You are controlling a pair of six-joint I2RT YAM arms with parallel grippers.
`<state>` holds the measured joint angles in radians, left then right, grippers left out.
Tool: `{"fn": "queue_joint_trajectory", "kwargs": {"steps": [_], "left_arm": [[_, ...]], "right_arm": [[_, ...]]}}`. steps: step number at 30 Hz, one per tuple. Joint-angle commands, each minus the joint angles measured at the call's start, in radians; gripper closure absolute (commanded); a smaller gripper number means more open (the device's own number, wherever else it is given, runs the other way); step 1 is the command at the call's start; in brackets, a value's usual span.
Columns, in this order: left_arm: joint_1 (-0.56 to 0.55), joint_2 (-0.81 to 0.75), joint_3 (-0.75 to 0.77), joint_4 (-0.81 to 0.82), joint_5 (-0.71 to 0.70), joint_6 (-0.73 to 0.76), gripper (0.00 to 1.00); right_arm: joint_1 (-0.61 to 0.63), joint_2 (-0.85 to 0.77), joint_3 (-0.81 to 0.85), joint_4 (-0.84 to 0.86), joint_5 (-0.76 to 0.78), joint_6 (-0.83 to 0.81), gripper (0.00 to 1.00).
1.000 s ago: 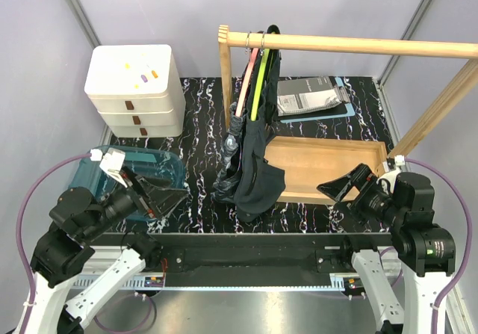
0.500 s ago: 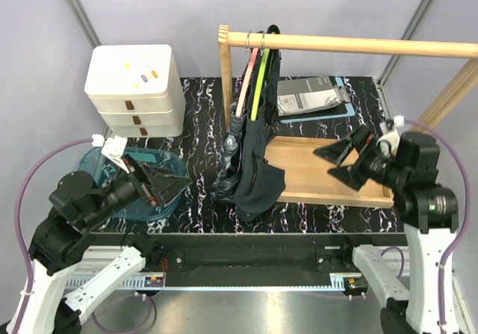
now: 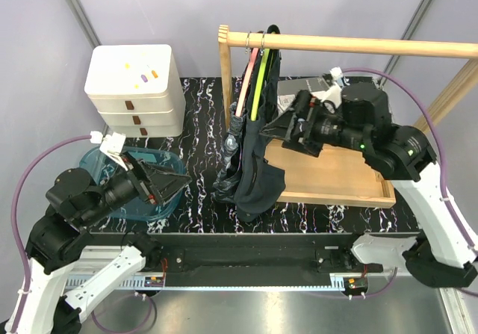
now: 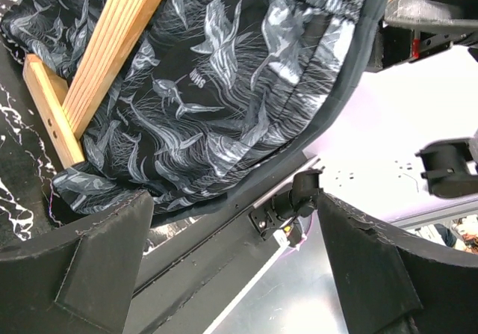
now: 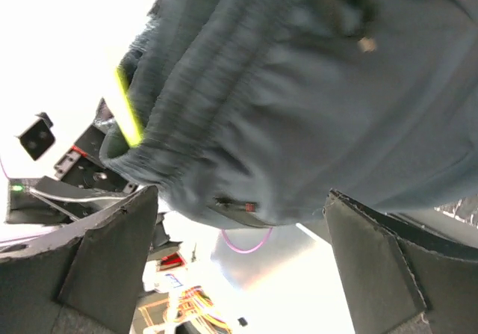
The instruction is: Remove the shorts from the hanger
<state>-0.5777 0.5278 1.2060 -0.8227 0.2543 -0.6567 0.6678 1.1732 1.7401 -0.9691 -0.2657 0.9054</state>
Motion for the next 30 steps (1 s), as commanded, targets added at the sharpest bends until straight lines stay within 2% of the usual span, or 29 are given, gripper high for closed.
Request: {"fn": "queue_joint_trajectory", "kwargs": {"steps": [1, 5, 10, 11, 14, 18, 19, 26, 30], "left_arm": [[0.003, 0.011, 0.055, 0.001, 0.016, -0.006, 0.06], [0.004, 0.024, 0.093, -0.055, 0.002, 0.009, 0.06], [0.004, 0.024, 0.119, -0.09, -0.01, 0.031, 0.06], [0.003, 0.024, 0.125, -0.095, -0.015, 0.032, 0.06], [0.004, 0.034, 0.136, -0.104, -0.029, 0.025, 0.06], [0.004, 0.023, 0.121, -0.11, -0.021, 0.031, 0.06], [0.003, 0.015, 0.119, -0.115, -0.026, 0.041, 0.06], [0.004, 0.021, 0.161, -0.17, -0.043, 0.06, 0.05], [0.003, 0.043, 0.17, -0.168, -0.035, 0.072, 0.06]], "right_arm": [[0.172, 0.077, 0.159, -0.009, 0.288, 0.004, 0.0], [0.315, 0.175, 0.352, -0.115, 0.454, -0.023, 0.0], [0.397, 0.375, 0.597, -0.339, 0.679, -0.045, 0.0], [0.404, 0.408, 0.692, -0.421, 0.709, -0.043, 0.04], [0.435, 0.497, 0.817, -0.531, 0.775, -0.051, 0.13], [0.447, 0.49, 0.739, -0.511, 0.789, -0.066, 0.28], [0.454, 0.465, 0.713, -0.494, 0.786, -0.071, 0.28], [0.457, 0.274, 0.399, -0.225, 0.731, -0.082, 0.24], [0.457, 0.185, 0.343, -0.174, 0.68, -0.079, 0.17]]}}
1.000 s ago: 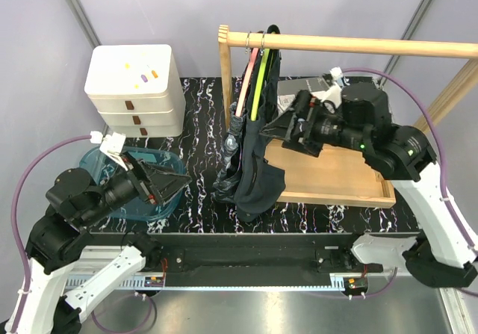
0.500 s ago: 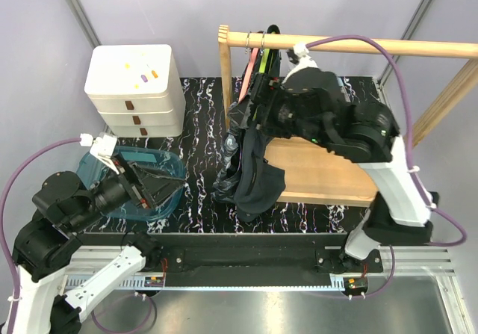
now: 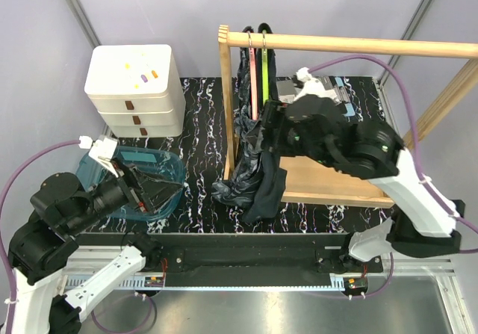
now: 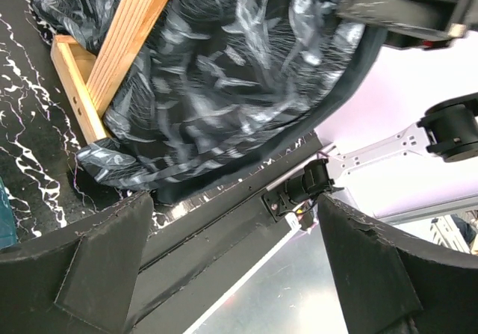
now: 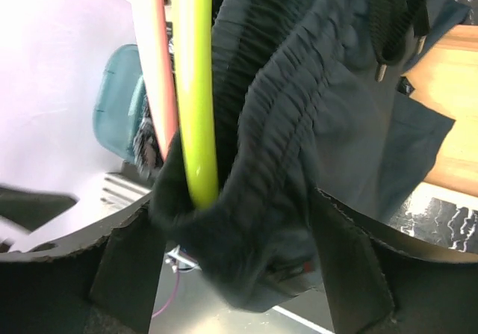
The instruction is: Remove the shorts from the hanger
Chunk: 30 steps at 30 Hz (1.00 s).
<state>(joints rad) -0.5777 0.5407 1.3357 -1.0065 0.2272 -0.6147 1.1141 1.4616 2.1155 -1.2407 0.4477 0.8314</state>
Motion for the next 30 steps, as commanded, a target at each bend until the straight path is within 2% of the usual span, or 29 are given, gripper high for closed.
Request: {"fn": "queue_joint_trajectory", "kwargs": {"steps": [1, 5, 9, 15, 22, 30], "left_arm": [[0.003, 0.034, 0.045, 0.016, -0.005, 0.029, 0.06], [0.004, 0.051, 0.056, 0.016, 0.009, 0.035, 0.06], [0.003, 0.068, 0.065, 0.014, 0.014, 0.046, 0.06], [0.003, 0.085, 0.085, 0.016, 0.031, 0.047, 0.06], [0.003, 0.061, 0.074, 0.014, 0.032, 0.03, 0.06], [0.004, 0.068, 0.086, 0.012, 0.031, 0.023, 0.05]], "right_arm": [[0.01, -0.118, -0.038, 0.122, -0.049, -0.017, 0.13], [0.012, -0.139, -0.014, 0.115, -0.067, -0.044, 0.06], [0.01, -0.116, 0.038, 0.08, -0.043, -0.057, 0.06], [0.01, -0.061, 0.103, -0.025, 0.008, -0.072, 0.2], [0.012, -0.098, 0.048, 0.021, 0.017, -0.097, 0.35], [0.01, -0.124, -0.015, 0.064, 0.026, -0.1, 0.41]]}}
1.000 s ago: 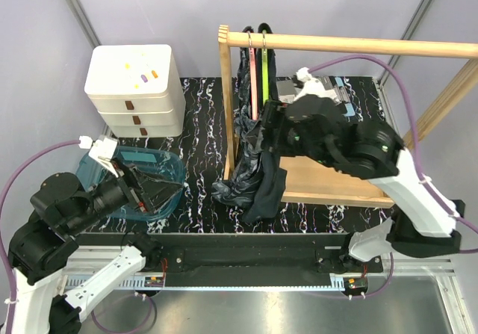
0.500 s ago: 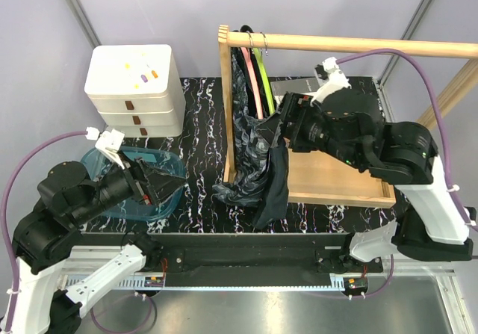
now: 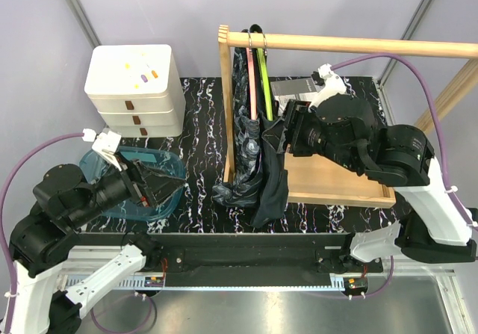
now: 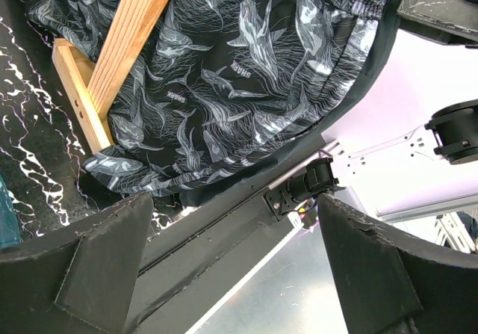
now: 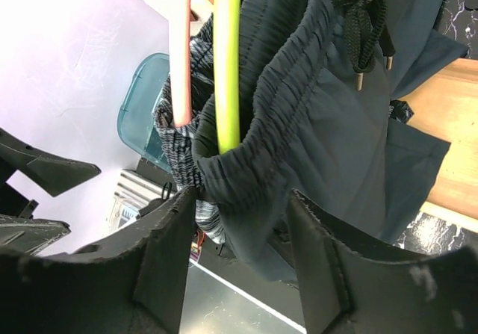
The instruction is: Remove the shorts from the hanger
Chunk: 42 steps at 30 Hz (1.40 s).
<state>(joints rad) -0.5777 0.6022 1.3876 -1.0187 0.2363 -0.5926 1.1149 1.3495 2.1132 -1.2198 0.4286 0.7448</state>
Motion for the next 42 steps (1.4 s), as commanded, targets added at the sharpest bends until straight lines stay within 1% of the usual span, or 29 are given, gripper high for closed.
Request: {"fn": "queue_joint_trajectory", "kwargs": {"steps": [1, 2, 9, 17, 21, 25, 26, 28, 29, 33, 35, 40, 42], "left_arm": [[0.003, 0.01, 0.037, 0.025, 0.027, -0.003, 0.05], [0.003, 0.017, 0.044, 0.025, 0.029, -0.004, 0.05], [0.004, 0.033, 0.047, 0.025, 0.047, -0.024, 0.05], [0.004, 0.015, 0.036, 0.025, 0.063, -0.045, 0.05], [0.003, 0.005, 0.027, 0.023, 0.072, -0.055, 0.05], [0.003, -0.007, 0.011, 0.019, 0.08, -0.062, 0.05], [0.003, -0.01, 0.011, 0.019, 0.08, -0.064, 0.05], [0.004, -0.01, 0.014, 0.017, 0.084, -0.064, 0.05], [0.004, -0.009, 0.019, 0.014, 0.084, -0.062, 0.05], [0.004, -0.002, 0.031, 0.006, 0.093, -0.058, 0.05], [0.004, 0.002, 0.037, 0.005, 0.098, -0.055, 0.05], [0.004, 0.001, 0.042, -0.001, 0.1, -0.055, 0.05], [0.004, 0.001, 0.041, -0.004, 0.1, -0.053, 0.05]], "right_arm": [[0.01, -0.009, -0.019, 0.04, 0.053, -0.013, 0.43], [0.011, -0.004, -0.022, 0.04, 0.068, -0.015, 0.45], [0.01, 0.019, -0.059, 0.08, 0.105, -0.03, 0.51], [0.01, 0.014, -0.13, 0.18, 0.134, -0.065, 0.53], [0.01, 0.011, -0.142, 0.218, 0.113, -0.078, 0.54], [0.01, 0.014, -0.151, 0.217, 0.119, -0.068, 0.63], [0.011, 0.014, -0.153, 0.217, 0.118, -0.067, 0.67], [0.01, 0.016, -0.154, 0.218, 0.118, -0.058, 0.69], [0.01, 0.017, -0.156, 0.218, 0.114, -0.055, 0.73], [0.01, 0.016, -0.157, 0.218, 0.113, -0.033, 0.83], [0.01, 0.011, -0.154, 0.21, 0.127, -0.015, 0.86], [0.01, -0.01, -0.159, 0.184, 0.171, 0.018, 0.99], [0.01, -0.015, -0.163, 0.169, 0.18, 0.031, 1.0]]}}
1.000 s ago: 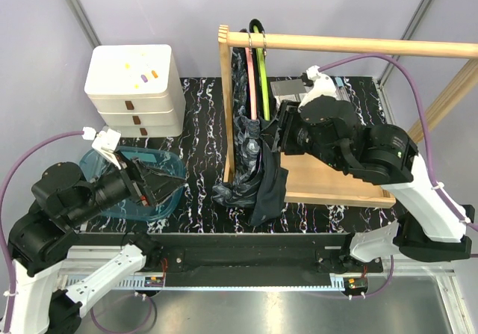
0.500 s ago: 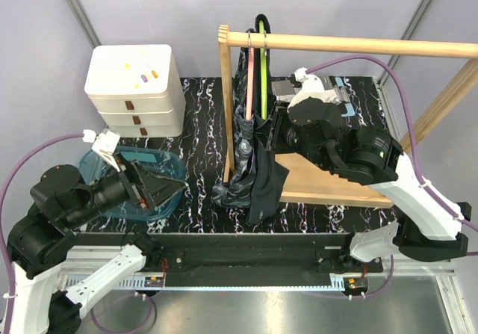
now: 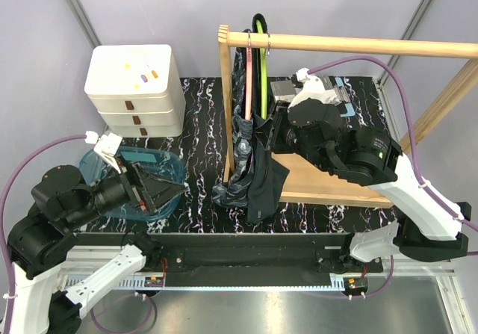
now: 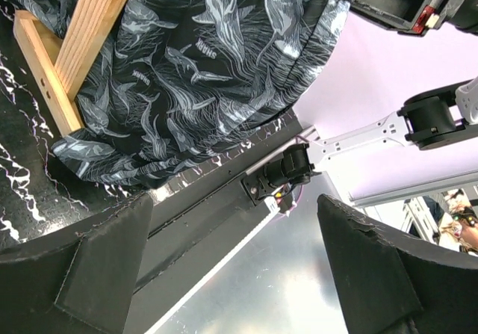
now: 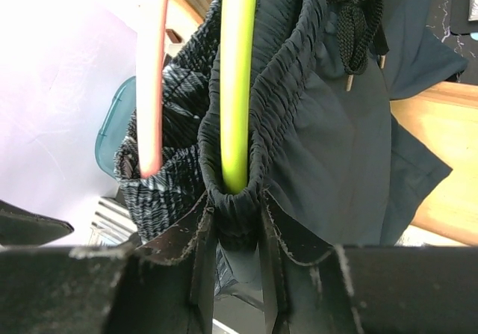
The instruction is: Remove the shorts from the hanger
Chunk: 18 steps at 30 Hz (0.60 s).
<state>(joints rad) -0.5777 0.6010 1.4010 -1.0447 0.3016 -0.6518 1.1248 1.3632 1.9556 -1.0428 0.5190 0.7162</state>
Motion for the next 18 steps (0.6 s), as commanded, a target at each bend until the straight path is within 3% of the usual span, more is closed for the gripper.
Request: {"fn": "queue_joint_trajectory", "kwargs": {"steps": [1, 7, 16, 18], "left_arm": [[0.004, 0.002, 0.026, 0.022, 0.034, 0.009, 0.05], [0.004, 0.013, 0.041, 0.02, 0.042, 0.014, 0.05], [0.003, 0.023, 0.047, 0.02, 0.048, 0.012, 0.05], [0.004, 0.031, 0.053, 0.043, 0.109, 0.015, 0.05]], "right_arm": [[0.0, -0.03, -0.003, -0.023, 0.116, 0.071, 1.0], [0.0, -0.033, 0.026, -0.095, 0.183, 0.115, 1.0], [-0.026, 0.046, 0.222, -0.151, 0.219, 0.043, 1.0], [-0.052, 0.062, 0.258, -0.166, 0.199, 0.04, 1.0]]}}
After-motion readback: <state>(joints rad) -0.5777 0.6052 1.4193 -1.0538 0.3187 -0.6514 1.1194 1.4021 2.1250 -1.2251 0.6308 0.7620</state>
